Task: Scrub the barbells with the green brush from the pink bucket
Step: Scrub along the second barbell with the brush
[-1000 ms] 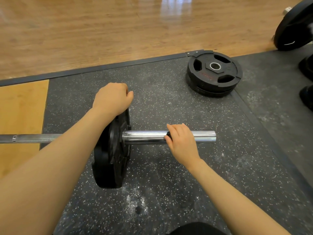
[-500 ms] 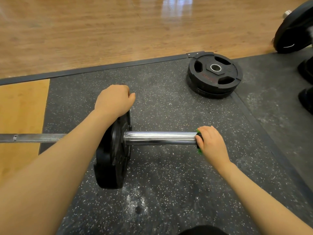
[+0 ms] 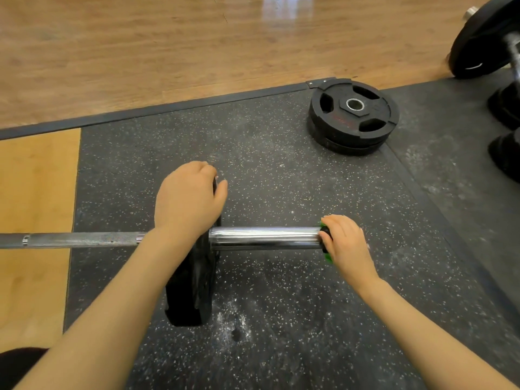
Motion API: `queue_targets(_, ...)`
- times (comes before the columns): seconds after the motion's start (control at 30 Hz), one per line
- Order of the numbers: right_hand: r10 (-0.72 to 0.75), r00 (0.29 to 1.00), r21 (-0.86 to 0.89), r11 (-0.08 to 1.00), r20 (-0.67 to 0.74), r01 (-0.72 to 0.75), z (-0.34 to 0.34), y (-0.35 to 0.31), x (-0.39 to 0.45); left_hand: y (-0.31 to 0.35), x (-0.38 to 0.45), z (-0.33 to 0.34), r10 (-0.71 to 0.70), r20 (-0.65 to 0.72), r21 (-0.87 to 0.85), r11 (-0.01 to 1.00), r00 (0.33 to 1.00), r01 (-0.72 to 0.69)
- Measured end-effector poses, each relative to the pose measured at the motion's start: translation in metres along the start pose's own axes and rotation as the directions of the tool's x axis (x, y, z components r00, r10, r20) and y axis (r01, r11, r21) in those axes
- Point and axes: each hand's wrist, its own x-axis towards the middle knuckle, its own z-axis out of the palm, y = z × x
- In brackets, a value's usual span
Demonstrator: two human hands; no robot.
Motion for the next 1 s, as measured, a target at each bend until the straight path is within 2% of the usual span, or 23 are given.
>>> queue_targets(0.07, -0.040, 0.999, 0.013, 0.999, -0.025, 0.041, -0.001, -0.011, -0.001, 0.002, -0.019, -0.003, 0.049, -0.038, 0.024, 0.999, 0.998, -0.048)
queue_targets(0.2, -0.108, 0.994, 0.048, 0.993, -0.024, 0.109, -0.001, -0.042, 0.000, 0.009, -0.034, -0.012, 0.082, -0.044, 0.183, 0.980, 0.996, -0.072)
queue_targets(0.33, -0.162, 0.987, 0.055, 0.985, -0.009, 0.162, 0.004, -0.076, -0.007, 0.009, -0.016, -0.021, 0.092, 0.032, 0.187, 0.978, 0.995, -0.096)
queue_targets(0.5, -0.152, 0.985, 0.084, 0.986, 0.075, 0.146, 0.018, -0.117, -0.026, 0.005, -0.010, -0.014, 0.120, 0.200, 0.209, 0.964, 0.972, -0.162)
queue_targets(0.6, -0.149, 0.984, 0.077, 0.987, 0.103, 0.141, 0.020, -0.133, -0.037, 0.001, -0.024, -0.005, 0.106, 0.247, 0.125, 0.982, 0.963, -0.140)
queue_targets(0.83, -0.110, 0.978, 0.010, 0.994, 0.179, 0.110, 0.007, -0.136, -0.057, 0.005, -0.057, -0.012, 0.168, 0.198, 0.123, 0.973, 0.966, -0.194)
queue_targets(1.0, 0.027, 0.978, -0.043, 0.999, 0.207, -0.018, -0.018, -0.095, -0.076, 0.004, -0.067, -0.020, 0.146, 0.180, 0.074, 0.984, 0.973, -0.161)
